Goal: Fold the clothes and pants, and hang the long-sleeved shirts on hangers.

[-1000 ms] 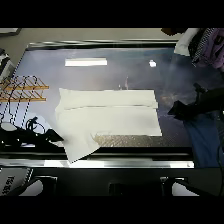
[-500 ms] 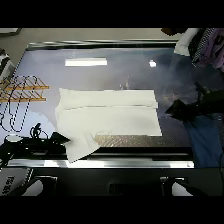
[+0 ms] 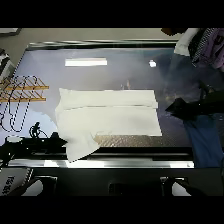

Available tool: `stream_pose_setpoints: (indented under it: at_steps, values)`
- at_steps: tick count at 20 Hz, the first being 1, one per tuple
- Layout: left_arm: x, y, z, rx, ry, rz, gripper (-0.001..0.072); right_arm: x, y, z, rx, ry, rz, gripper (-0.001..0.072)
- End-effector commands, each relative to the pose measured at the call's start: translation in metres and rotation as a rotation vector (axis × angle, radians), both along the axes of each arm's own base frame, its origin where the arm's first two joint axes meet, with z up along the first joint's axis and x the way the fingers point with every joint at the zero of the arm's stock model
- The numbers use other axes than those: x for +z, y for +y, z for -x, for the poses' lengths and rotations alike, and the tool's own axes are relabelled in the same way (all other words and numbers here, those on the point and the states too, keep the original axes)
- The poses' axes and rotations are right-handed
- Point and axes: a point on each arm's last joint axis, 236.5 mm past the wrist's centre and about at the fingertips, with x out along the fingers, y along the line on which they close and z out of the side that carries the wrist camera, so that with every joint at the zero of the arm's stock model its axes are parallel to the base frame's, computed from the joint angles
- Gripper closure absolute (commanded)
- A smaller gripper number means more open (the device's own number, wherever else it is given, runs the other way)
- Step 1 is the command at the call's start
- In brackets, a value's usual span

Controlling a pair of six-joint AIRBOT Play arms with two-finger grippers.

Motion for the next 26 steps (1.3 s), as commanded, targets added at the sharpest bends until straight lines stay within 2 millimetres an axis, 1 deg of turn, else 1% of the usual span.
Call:
stream_pose_setpoints:
  at_steps: [1, 2, 3, 4, 5, 8, 9, 11, 13, 18, 20, 23, 26]
  values:
    - [0.004, -0.003, -0.001, -0.01, -0.011, 0.016, 0.0689, 0.003, -0.022, 0.0, -0.036, -0.016, 0.002, 0.028]
    - [0.004, -0.003, -0.001, -0.01, -0.012, 0.016, 0.0689, 0.0, -0.039, -0.001, -0.076, -0.02, 0.008, 0.028]
    - [0.004, -0.003, -0.001, -0.01, -0.013, 0.015, 0.0689, -0.008, -0.049, 0.002, -0.103, -0.001, 0.0, 0.028]
    - [0.004, -0.003, -0.001, -0.011, -0.012, 0.016, 0.0689, -0.021, -0.053, 0.007, -0.117, 0.038, -0.02, 0.0273]
    - [0.004, -0.003, -0.001, -0.013, -0.015, 0.015, 0.0689, -0.035, -0.05, 0.013, -0.106, 0.074, -0.036, 0.0271]
    - [0.004, -0.003, -0.001, -0.019, -0.02, 0.013, 0.0689, -0.081, -0.029, 0.028, -0.045, 0.17, -0.078, 0.0272]
    - [0.004, -0.003, -0.001, -0.027, -0.026, 0.011, 0.0689, -0.094, -0.022, 0.031, -0.022, 0.186, -0.077, 0.0274]
    - [0.005, -0.004, -0.001, -0.029, -0.025, 0.013, 0.0689, -0.11, -0.012, 0.036, 0.006, 0.2, -0.066, 0.0274]
    - [0.005, -0.003, -0.001, -0.029, -0.026, 0.012, 0.0689, -0.12, -0.008, 0.038, 0.019, 0.211, -0.046, 0.0274]
    - [0.005, -0.003, -0.001, -0.032, -0.029, 0.011, 0.0689, -0.133, -0.003, 0.047, 0.024, 0.263, -0.071, 0.0274]
    - [0.005, -0.004, 0.0, -0.052, -0.044, 0.008, 0.0689, -0.134, 0.003, 0.045, 0.013, 0.265, -0.097, 0.0275]
    - [0.005, -0.004, 0.0, -0.052, -0.044, 0.008, 0.0689, -0.14, 0.012, 0.044, 0.055, 0.266, -0.061, 0.0275]
    - [0.005, -0.004, 0.0, -0.052, -0.044, 0.008, 0.0689, -0.149, 0.027, 0.049, 0.096, 0.298, -0.043, 0.0275]
